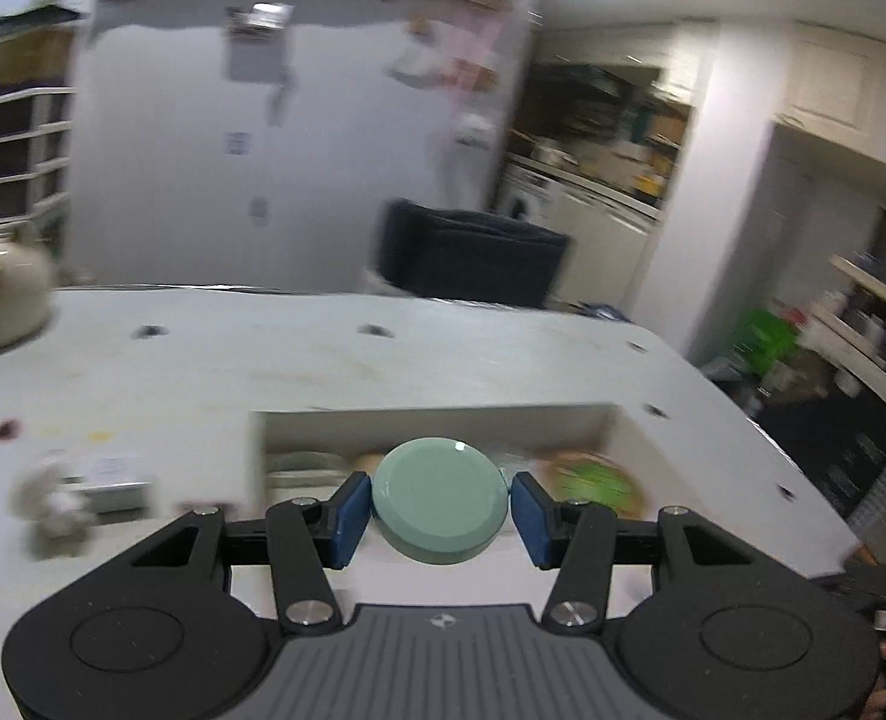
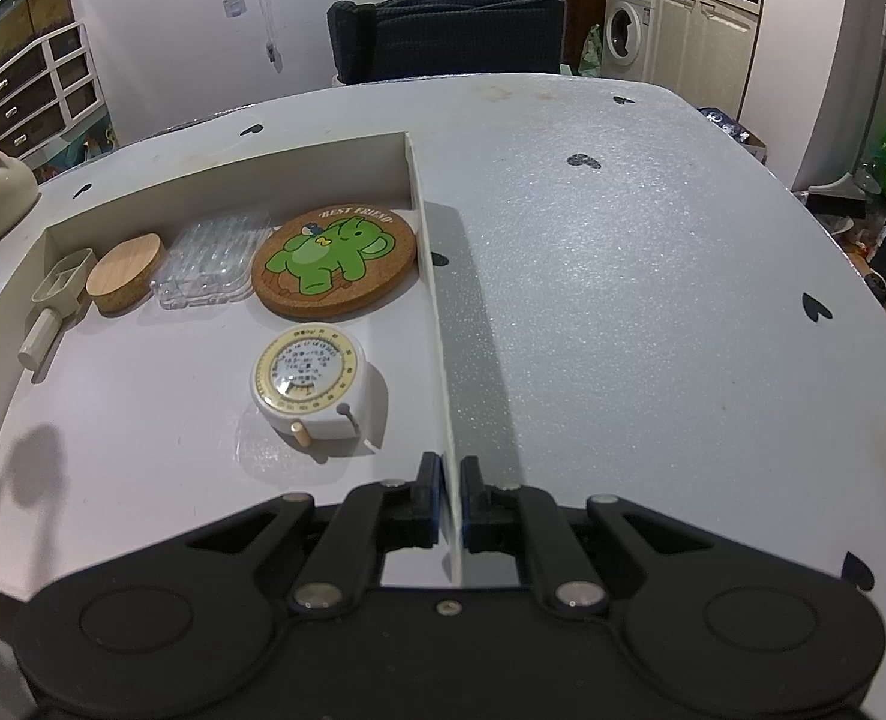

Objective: Organize rigid objects
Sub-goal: 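Carry the green case into the white tray beside the tape measure and release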

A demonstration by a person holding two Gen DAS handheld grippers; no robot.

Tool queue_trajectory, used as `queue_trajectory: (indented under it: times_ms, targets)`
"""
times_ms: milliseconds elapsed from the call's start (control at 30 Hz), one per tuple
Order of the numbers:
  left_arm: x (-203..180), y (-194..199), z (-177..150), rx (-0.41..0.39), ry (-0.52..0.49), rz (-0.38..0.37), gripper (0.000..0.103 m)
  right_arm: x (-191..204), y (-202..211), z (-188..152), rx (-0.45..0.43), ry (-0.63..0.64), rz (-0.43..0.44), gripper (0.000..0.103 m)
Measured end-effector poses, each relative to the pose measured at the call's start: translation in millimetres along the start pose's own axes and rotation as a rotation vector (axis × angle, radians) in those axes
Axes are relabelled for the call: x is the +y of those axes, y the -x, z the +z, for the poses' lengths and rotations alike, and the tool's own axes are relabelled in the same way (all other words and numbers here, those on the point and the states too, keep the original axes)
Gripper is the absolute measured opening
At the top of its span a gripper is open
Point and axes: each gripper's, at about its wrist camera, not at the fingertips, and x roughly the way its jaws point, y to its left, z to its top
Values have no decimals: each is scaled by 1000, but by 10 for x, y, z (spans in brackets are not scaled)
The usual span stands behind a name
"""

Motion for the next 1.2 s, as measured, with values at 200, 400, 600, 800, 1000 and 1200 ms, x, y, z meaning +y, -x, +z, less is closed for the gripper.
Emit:
queue_trajectory:
  times_ms: [200,400,600,800,1000,1200]
  targets:
    - [-467,-435,-22,100,-32,-107,52,-1,2,0,0,0,0,7]
    - [-701,-840,-5,179,-54,-123,52,-14,9,2,-3,-2,4,7]
    - [-724,-1193,-81,277,-58,-102,52,-15,10,2,-4,-2,5,7]
    - [-652,-1355,-156,326,-11,-92,52,-15,15,1,-5,-2,8,7]
    - [-649,-1420,-200,347,6,-99,53,-15,15,-2,-5,-3,8,7]
    - [-667,-1401,-208,347,2,-100,66,-16,16,-5,-5,-3,8,7]
